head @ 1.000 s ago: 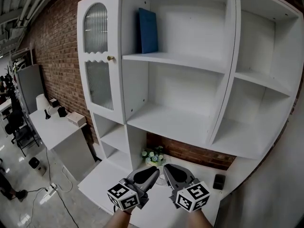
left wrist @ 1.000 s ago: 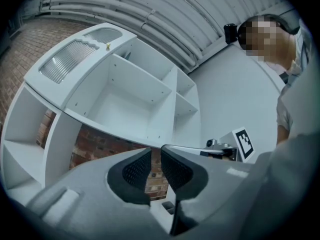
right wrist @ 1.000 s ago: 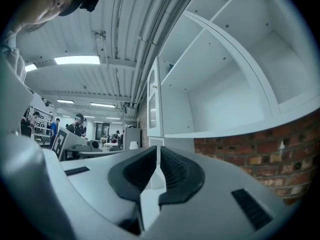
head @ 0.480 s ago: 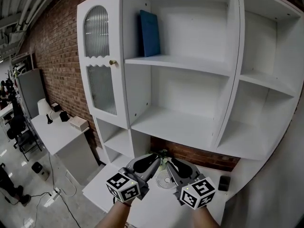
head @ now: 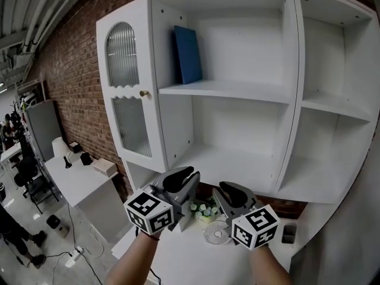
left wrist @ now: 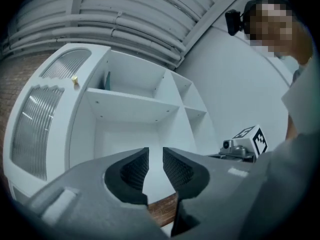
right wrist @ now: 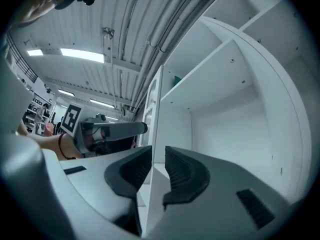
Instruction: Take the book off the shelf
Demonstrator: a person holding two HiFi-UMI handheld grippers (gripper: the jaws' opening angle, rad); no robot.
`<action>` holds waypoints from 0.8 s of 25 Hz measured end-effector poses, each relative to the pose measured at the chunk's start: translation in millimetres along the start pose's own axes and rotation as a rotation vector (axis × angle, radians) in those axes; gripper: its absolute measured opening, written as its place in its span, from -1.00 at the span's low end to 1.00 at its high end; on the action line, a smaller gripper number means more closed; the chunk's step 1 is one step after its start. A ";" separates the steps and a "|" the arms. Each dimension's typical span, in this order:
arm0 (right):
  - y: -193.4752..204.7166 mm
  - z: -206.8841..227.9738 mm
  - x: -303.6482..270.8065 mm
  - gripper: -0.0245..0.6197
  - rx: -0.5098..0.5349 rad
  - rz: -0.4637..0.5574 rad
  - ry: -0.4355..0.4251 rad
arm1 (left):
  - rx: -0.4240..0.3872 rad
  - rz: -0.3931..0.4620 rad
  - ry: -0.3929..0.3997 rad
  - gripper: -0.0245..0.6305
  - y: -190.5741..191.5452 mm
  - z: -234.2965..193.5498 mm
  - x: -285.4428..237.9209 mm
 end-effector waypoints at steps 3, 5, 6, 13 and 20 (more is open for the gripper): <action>-11.5 6.1 -9.9 -0.68 0.021 -0.008 0.013 | -0.030 -0.013 0.000 -0.70 -14.2 -12.2 -7.8; -17.8 10.0 -15.3 -0.68 0.018 -0.010 0.021 | -0.035 -0.023 0.002 -0.69 -18.1 -16.9 -11.7; -21.0 11.7 -17.5 -0.68 0.017 -0.010 0.024 | -0.037 -0.028 0.004 -0.69 -19.1 -18.5 -13.4; -39.6 16.8 -29.2 -0.68 0.023 0.000 0.027 | -0.047 -0.054 -0.002 -0.68 -21.1 -28.1 -20.9; -54.5 15.1 -35.0 -0.66 0.020 0.020 0.010 | -0.088 -0.072 -0.018 -0.64 -37.7 -40.8 -26.8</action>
Point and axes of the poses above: the fingertips, and each gripper's own axes: x backward along the fingers, z to its right, y out of its underside, the point moved 3 cm from there along x, backward along the fingers, and after that the axes turned 9 degrees about -x, right-handed, at the moved point
